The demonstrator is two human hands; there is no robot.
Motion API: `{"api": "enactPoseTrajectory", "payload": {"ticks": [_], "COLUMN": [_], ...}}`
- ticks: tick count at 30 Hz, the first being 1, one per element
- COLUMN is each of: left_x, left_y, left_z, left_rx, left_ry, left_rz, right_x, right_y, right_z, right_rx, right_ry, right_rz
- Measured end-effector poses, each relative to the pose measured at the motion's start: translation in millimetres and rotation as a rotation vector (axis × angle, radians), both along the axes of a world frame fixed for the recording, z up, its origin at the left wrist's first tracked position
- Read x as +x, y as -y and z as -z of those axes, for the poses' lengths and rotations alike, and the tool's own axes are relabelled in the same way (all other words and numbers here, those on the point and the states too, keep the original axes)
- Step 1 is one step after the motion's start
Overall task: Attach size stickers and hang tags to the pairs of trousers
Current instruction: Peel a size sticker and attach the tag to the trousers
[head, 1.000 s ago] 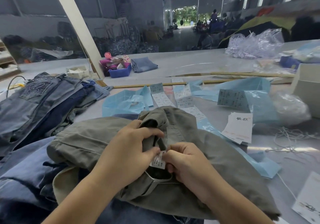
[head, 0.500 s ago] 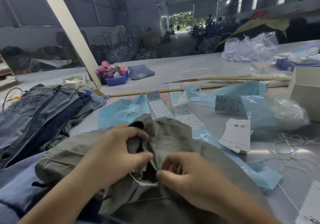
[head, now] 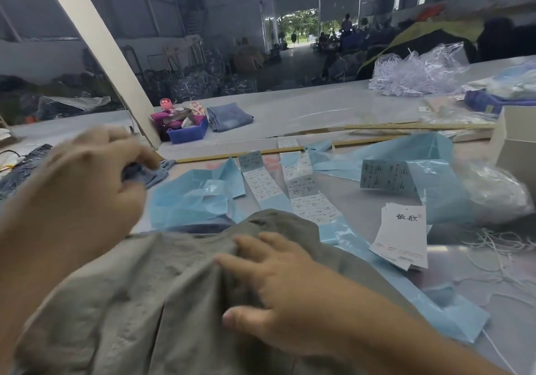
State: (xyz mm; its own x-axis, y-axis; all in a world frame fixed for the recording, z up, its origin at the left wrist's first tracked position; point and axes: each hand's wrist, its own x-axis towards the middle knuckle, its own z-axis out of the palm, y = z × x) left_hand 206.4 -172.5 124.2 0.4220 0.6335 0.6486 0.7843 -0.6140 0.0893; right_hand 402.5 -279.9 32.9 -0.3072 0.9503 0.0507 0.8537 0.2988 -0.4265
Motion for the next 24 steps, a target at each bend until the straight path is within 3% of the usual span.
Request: {"api": "enactPoseTrajectory", "payload": {"ticks": [2, 5, 8, 11, 14, 18, 24], "left_x": [28, 83, 130, 143, 140, 132, 135], "left_y": [0, -24, -75, -132, -178, -209, -228], "left_z": [-16, -21, -3, 34, 79, 140, 174], "left_rx": [0.008, -0.310, -0.518, -0.587, -0.615, -0.526, -0.451], "left_ry": [-0.055, -0.368, -0.701, -0.840, -0.793, -0.503, -0.420], "left_rz": [0.108, 0.062, -0.090, -0.219, -0.300, -0.299, -0.254], "right_x": [-20, -44, -33, 0, 25, 37, 46], "right_y": [-14, -40, -76, -114, -165, -217, -240], "right_z": [0, 4, -11, -32, -14, 42, 113], "right_rx": [-0.093, -0.287, -0.334, -0.284, -0.287, -0.276, -0.342], "right_ry": [0.094, 0.173, 0.024, -0.168, -0.150, -0.067, 0.013], "right_rz": [-0.098, -0.129, 0.007, 0.210, 0.443, 0.634, 0.670]}}
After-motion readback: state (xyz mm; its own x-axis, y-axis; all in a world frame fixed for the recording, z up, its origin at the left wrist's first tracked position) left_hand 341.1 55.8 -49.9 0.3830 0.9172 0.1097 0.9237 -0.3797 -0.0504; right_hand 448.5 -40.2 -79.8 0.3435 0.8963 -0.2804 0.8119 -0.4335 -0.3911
